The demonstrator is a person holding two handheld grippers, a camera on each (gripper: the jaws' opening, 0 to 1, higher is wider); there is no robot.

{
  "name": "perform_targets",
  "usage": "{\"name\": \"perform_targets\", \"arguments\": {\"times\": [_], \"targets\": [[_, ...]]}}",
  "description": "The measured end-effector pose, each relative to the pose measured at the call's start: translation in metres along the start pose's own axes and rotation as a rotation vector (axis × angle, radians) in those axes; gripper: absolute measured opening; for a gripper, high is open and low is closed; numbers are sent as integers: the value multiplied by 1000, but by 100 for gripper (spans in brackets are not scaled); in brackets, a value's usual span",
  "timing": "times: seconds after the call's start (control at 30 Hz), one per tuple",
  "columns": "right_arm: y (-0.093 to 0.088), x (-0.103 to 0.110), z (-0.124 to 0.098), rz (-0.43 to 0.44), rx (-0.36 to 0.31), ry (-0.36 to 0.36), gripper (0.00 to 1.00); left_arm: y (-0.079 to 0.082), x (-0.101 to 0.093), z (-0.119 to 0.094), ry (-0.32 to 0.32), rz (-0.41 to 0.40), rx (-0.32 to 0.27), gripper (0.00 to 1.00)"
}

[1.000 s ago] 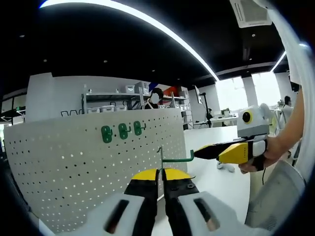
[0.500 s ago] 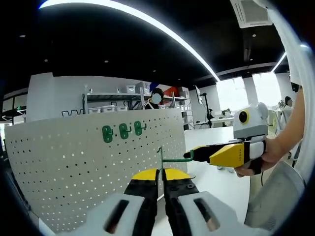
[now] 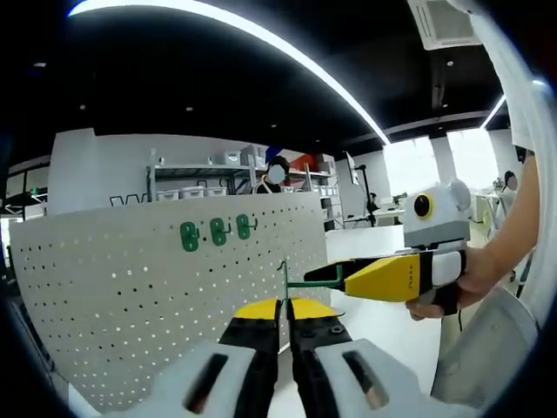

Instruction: Insert the hook assembly into the mounting plate slot until the hook locks in place.

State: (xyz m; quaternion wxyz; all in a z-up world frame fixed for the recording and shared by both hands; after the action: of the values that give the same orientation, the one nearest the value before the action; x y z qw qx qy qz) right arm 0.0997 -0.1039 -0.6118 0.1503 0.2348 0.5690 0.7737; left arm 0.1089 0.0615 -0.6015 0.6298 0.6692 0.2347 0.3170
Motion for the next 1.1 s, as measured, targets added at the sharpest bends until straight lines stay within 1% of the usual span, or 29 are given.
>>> {"name": "perform_targets", "arguments": {"times": [0.33,0.53,0.67,0.83,0.93,1.1], "targets": [[0,4,10,10,4,18,30,0,0,-2,2,6,-1,3],[-2,4,11,49,-7,20,24,1,0,-2,6,5,-4,3],[-2,5,13,64,-15,17,21,1,-1,-2,2,10,-2,3],[-2,5,14,72,-22,6,14,1,-1,-2,0,8,-1,3],[-2,3,14,102,-46,-6,13,2,-2,-2,-1,12,-3,3],[-1,3,15,121,-53,-17,11,2,-2,-3,2,13,-4,3]]}}
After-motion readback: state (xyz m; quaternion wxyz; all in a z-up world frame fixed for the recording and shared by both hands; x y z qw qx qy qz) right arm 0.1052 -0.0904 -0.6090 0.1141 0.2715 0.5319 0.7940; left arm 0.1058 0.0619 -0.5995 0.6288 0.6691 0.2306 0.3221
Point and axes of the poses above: the point that each gripper's makers call its tool centre point, and the gripper's own axes: z roughly forward along the fingers, x roughly to its left, y roughly out of its top, the point moved 10 cm from there along -z, roughly backward along the fingers, and after that the axes turned 3 degrees about y, right-handed, at the moved point
